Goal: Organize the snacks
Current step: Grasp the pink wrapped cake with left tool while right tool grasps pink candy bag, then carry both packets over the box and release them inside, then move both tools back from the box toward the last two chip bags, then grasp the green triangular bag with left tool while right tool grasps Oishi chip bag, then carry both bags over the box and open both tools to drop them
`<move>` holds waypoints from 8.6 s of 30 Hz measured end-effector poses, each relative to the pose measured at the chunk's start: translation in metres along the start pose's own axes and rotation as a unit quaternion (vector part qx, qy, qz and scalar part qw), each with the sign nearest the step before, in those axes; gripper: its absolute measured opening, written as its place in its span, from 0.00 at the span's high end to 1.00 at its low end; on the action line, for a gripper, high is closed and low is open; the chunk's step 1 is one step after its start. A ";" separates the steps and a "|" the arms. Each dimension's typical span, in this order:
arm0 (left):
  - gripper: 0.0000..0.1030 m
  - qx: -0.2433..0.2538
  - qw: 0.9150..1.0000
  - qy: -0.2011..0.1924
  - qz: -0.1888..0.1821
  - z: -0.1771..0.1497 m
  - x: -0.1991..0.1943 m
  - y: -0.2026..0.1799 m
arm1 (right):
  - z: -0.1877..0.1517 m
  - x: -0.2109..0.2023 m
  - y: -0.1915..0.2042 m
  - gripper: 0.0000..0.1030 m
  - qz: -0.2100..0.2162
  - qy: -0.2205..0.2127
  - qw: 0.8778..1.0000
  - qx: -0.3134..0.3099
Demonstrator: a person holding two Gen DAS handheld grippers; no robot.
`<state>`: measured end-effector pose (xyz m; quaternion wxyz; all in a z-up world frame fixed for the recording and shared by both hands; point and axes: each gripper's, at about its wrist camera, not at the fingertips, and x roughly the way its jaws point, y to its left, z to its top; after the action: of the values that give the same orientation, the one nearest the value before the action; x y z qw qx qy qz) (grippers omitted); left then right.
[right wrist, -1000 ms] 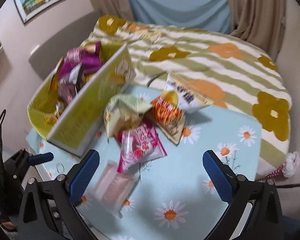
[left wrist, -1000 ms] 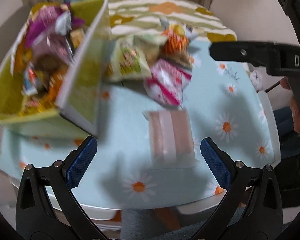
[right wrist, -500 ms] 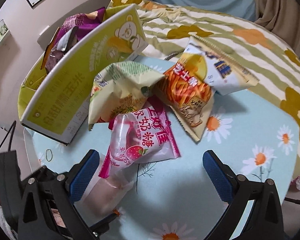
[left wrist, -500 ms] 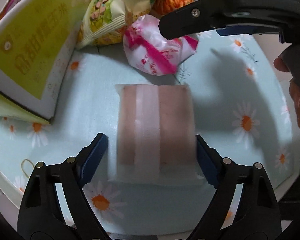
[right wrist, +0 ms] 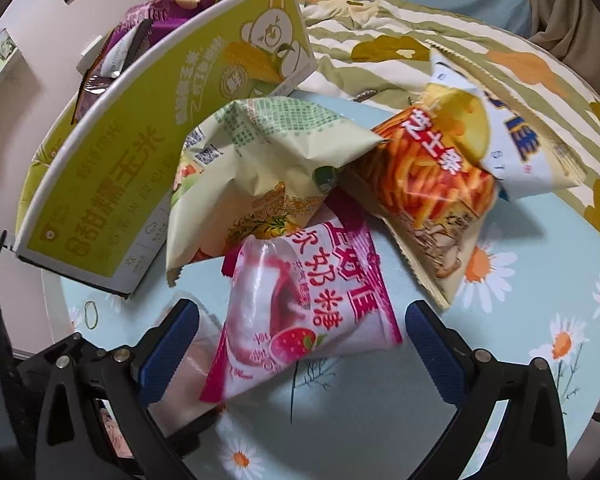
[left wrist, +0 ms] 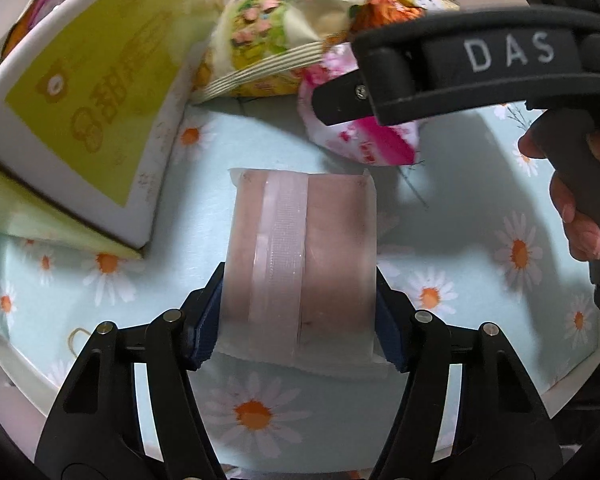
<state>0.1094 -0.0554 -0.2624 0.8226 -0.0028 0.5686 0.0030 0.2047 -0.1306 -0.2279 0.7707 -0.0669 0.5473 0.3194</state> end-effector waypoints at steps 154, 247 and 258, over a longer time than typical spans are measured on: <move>0.00 0.131 0.979 -0.156 0.013 0.140 -0.121 0.008 | 0.002 -0.206 -0.021 0.00 -0.086 -0.192 0.957 0.200; 0.41 0.021 0.985 -0.173 0.013 0.157 -0.183 0.084 | 0.060 -0.186 -0.010 0.55 0.000 -0.180 0.974 0.137; 0.40 0.028 0.989 -0.144 0.034 0.137 -0.159 0.226 | 0.079 -0.143 0.108 0.55 0.017 -0.180 0.972 0.148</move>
<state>0.1797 0.1714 -0.0650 0.8951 0.0401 0.4437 0.0154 0.1784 -0.0698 -0.0437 0.8523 0.1161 0.4418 0.2548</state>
